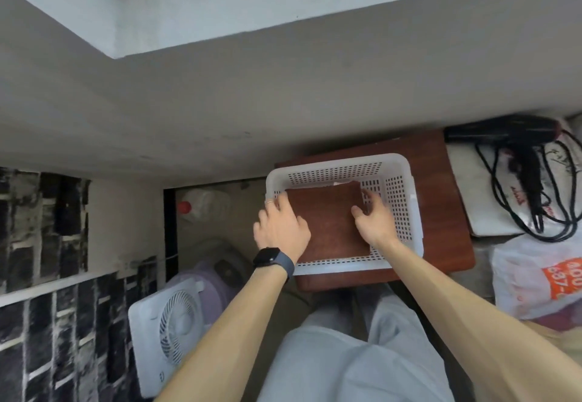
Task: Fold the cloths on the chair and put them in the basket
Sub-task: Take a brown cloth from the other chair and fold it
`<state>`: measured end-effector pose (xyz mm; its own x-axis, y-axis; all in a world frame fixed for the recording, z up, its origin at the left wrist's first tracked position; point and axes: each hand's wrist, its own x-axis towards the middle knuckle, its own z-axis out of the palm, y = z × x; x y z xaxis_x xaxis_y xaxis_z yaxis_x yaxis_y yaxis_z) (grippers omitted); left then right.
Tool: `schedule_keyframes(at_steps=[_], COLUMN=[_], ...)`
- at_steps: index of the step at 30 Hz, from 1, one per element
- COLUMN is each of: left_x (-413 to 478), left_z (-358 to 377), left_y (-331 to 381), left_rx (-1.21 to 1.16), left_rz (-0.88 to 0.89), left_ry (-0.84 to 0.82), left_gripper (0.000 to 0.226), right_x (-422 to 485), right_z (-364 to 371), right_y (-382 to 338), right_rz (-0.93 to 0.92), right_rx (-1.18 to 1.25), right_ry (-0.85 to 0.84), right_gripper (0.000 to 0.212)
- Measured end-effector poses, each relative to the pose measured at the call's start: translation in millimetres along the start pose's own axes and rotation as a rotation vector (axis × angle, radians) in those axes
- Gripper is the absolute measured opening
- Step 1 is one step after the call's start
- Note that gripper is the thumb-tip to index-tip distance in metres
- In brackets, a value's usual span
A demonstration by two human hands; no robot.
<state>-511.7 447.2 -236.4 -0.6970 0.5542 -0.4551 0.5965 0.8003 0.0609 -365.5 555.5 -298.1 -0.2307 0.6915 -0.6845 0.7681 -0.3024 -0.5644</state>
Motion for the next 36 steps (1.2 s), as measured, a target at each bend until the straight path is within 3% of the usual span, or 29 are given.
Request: schedule_keyframes(at_steps=[1,3,6,10,19,26,30,36], left_x=[-0.3,4.6,14.8,29.8,36.2,38.8,28.1,-12.0], left_z=[3.5,8.9,15.7,24.0,45.7,43.6,20.3,-17.9], left_y=[-2.0,-8.8,-19.0,-35.2,-28.4,-24.4,-20.2,-14.3], left_rx=[0.090,0.237,0.415,0.494,0.615,0.602,0.428,0.100], left_rz=[0.157,0.420,0.563,0.562,0.496,0.455,0.444,0.252], left_ry=[0.050,-0.006,-0.163,-0.209,-0.210,-0.259,-0.298,-0.236], left_gripper=[0.059,0.066,0.087,0.097,0.097,0.097,0.088,0.062], right_x=[-5.6,-18.3,-28.7,-13.4,11.3,5.7,-2.4,-38.2], right_z=[0.9,2.2,6.4,12.8,9.3,5.7,-14.5,-63.5], right_y=[2.9,9.3,17.1,22.7,40.8,9.5,-18.0,-49.1], right_rz=[-0.062,-0.279,-0.586,-0.566,-0.484,-0.388,-0.447,-0.550], right_rx=[-0.063,-0.247,-0.554,-0.817,-0.969,-1.086,-1.103,-0.973], right_ry=[0.085,0.190,0.111,-0.076,-0.213,-0.337,-0.309,-0.239], right_gripper=[0.053,0.051,0.063,0.084,0.076,0.079,0.066,0.044])
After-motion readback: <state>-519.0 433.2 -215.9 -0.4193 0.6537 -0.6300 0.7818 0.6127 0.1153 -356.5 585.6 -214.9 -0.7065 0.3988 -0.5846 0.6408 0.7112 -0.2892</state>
